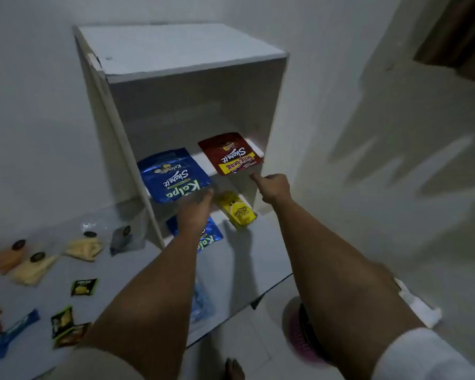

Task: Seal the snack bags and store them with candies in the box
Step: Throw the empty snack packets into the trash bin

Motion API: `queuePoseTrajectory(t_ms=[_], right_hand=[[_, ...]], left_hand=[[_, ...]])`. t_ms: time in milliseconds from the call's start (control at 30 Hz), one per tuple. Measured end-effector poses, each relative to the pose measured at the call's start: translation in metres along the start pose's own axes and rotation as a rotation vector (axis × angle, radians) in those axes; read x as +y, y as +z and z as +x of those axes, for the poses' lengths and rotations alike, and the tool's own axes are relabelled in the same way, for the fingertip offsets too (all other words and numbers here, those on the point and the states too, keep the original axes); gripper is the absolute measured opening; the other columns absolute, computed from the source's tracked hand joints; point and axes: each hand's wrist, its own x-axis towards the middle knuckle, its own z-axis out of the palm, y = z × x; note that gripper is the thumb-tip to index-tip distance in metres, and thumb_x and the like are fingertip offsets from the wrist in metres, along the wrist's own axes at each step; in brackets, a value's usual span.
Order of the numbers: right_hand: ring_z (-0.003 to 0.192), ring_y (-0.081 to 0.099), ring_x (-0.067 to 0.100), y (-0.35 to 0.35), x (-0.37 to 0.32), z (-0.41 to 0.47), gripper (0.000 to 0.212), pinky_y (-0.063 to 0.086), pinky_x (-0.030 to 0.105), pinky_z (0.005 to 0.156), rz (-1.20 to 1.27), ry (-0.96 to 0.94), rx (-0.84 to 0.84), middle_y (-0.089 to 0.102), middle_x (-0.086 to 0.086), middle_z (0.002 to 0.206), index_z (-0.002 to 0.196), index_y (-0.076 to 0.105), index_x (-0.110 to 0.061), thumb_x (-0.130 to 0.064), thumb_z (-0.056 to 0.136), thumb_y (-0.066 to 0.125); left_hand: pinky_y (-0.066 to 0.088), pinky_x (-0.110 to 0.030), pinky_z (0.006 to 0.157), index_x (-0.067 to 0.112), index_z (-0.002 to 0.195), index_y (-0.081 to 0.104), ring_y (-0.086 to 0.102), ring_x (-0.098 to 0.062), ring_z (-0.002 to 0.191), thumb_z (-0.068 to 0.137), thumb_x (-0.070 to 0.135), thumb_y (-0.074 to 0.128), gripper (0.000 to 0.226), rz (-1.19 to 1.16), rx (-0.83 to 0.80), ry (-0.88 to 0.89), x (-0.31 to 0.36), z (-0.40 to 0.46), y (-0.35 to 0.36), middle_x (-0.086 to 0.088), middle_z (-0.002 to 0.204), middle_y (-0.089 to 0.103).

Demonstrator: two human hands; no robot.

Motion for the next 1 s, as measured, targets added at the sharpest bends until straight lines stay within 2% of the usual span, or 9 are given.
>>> queuePoseTrajectory(t_ms=[67,100,200,333,467,600,800,900,1000], right_hand=[[0.07,0.067,0.029,0.015,0.004,0.041,0.069,0.055,0.04,0.065,0.124,0.106,-0.049,0.069,0.014,0.072,0.074,0.071,-0.003,-0.07,0.056,0.075],[0.075,0.07,0.03,0.021,0.007,0.055,0.079,0.057,0.04,0.066,0.178,0.139,-0.069,0.073,0.015,0.081,0.082,0.073,-0.003,-0.074,0.048,0.075],[0.085,0.072,0.03,0.036,-0.003,0.071,0.095,0.058,0.032,0.056,0.341,0.228,-0.112,0.073,0.016,0.099,0.11,0.069,-0.004,-0.076,0.047,0.076],[0.081,0.075,0.027,0.049,-0.008,0.091,0.06,0.065,0.039,0.071,0.455,0.274,-0.158,0.075,0.013,0.092,0.109,0.069,-0.007,-0.055,0.074,0.081],[0.079,0.076,0.025,0.059,-0.009,0.096,0.054,0.065,0.045,0.075,0.519,0.315,-0.19,0.078,0.01,0.095,0.111,0.069,-0.008,-0.043,0.073,0.085],[0.08,0.076,0.027,0.06,-0.011,0.094,0.041,0.064,0.049,0.077,0.572,0.306,-0.191,0.078,0.012,0.094,0.104,0.072,-0.009,-0.03,0.072,0.085],[0.075,0.077,0.025,0.036,-0.014,0.06,0.019,0.056,0.038,0.07,0.696,0.266,-0.165,0.079,0.012,0.087,0.097,0.071,-0.011,-0.016,0.08,0.078],[0.067,0.071,0.025,0.012,-0.01,0.027,0.007,0.055,0.039,0.07,0.74,0.24,-0.131,0.075,0.012,0.079,0.092,0.067,-0.011,-0.007,0.087,0.069],[0.076,0.07,0.026,-0.018,-0.001,-0.009,0.015,0.06,0.039,0.07,0.773,0.187,-0.073,0.072,0.012,0.086,0.102,0.065,-0.009,-0.002,0.088,0.063]], left_hand=[[0.059,-0.036,0.083,0.014,0.105,0.07,0.073,-0.018,0.091,0.085,0.066,0.064,0.057,-0.222,0.05,-0.099,-0.003,0.024,0.011,-0.008,0.109,0.075],[0.058,-0.034,0.083,0.008,0.114,0.069,0.073,-0.017,0.093,0.086,0.068,0.062,0.067,-0.303,0.058,-0.145,-0.004,0.029,0.011,-0.008,0.113,0.074],[0.046,-0.039,0.11,-0.001,0.143,0.05,0.061,-0.027,0.125,0.092,0.066,0.054,0.085,-0.51,0.025,-0.235,-0.006,0.041,0.016,-0.016,0.137,0.061],[0.047,-0.036,0.107,0.003,0.147,0.044,0.061,-0.027,0.126,0.09,0.067,0.056,0.087,-0.691,0.112,-0.257,-0.007,0.052,0.018,-0.019,0.141,0.059],[0.053,-0.037,0.102,0.01,0.133,0.053,0.066,-0.028,0.119,0.092,0.056,0.063,0.062,-0.81,0.218,-0.251,-0.008,0.053,0.016,-0.02,0.133,0.064],[0.06,-0.028,0.079,0.007,0.128,0.055,0.072,-0.021,0.1,0.1,0.037,0.06,0.041,-0.807,0.216,-0.225,-0.009,0.056,0.009,-0.018,0.127,0.068],[0.063,-0.028,0.07,0.002,0.123,0.056,0.075,-0.018,0.088,0.102,0.024,0.059,0.03,-0.74,0.189,-0.188,-0.012,0.032,-0.004,-0.017,0.11,0.072],[0.061,-0.036,0.082,0.004,0.116,0.058,0.073,-0.024,0.093,0.102,0.021,0.059,0.022,-0.598,0.086,-0.152,-0.014,0.008,-0.007,-0.017,0.107,0.071],[0.059,-0.044,0.088,0.003,0.11,0.062,0.072,-0.031,0.097,0.101,0.018,0.061,0.017,-0.418,-0.056,-0.092,-0.009,-0.024,-0.01,-0.019,0.105,0.072]])
